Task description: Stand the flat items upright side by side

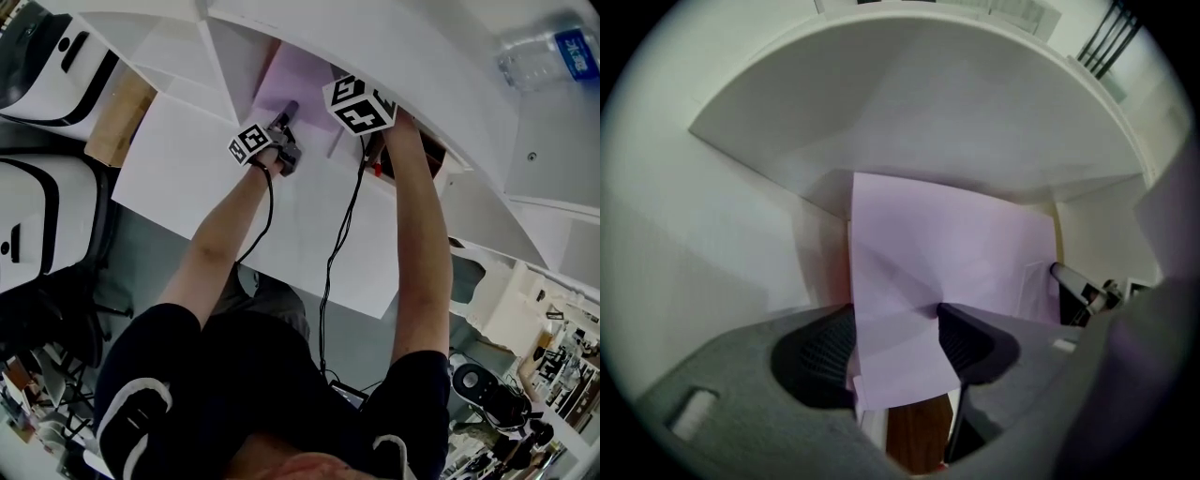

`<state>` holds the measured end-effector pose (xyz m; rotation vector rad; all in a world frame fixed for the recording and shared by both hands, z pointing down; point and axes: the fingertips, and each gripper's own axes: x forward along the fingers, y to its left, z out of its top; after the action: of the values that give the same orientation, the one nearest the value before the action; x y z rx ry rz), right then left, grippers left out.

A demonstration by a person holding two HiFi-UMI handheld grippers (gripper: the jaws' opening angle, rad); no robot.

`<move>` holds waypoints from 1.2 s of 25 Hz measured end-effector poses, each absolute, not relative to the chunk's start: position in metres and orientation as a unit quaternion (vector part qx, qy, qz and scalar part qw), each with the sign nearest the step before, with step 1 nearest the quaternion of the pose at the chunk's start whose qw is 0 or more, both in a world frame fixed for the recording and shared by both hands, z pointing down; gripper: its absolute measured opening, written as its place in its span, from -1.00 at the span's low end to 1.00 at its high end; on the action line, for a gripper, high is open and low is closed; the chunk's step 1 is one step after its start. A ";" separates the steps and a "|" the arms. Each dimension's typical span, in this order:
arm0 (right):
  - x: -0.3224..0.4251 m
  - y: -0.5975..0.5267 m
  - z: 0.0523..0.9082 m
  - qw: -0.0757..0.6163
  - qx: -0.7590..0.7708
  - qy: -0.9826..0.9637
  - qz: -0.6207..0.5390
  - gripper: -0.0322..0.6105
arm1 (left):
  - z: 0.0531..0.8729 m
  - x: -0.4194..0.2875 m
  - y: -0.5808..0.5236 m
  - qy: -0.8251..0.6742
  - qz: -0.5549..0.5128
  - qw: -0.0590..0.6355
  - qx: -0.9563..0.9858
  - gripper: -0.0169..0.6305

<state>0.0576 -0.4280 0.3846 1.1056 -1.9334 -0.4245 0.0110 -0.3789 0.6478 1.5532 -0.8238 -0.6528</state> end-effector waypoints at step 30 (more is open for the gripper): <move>0.037 -0.448 0.395 0.458 0.415 -0.769 -0.164 -0.57 | 0.667 0.025 -0.407 -0.373 -0.265 0.648 0.609 -0.09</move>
<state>0.0373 -0.4481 0.3954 1.0213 -1.8939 -0.4038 0.0247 -0.4073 0.6672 1.3839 -0.8474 -0.6036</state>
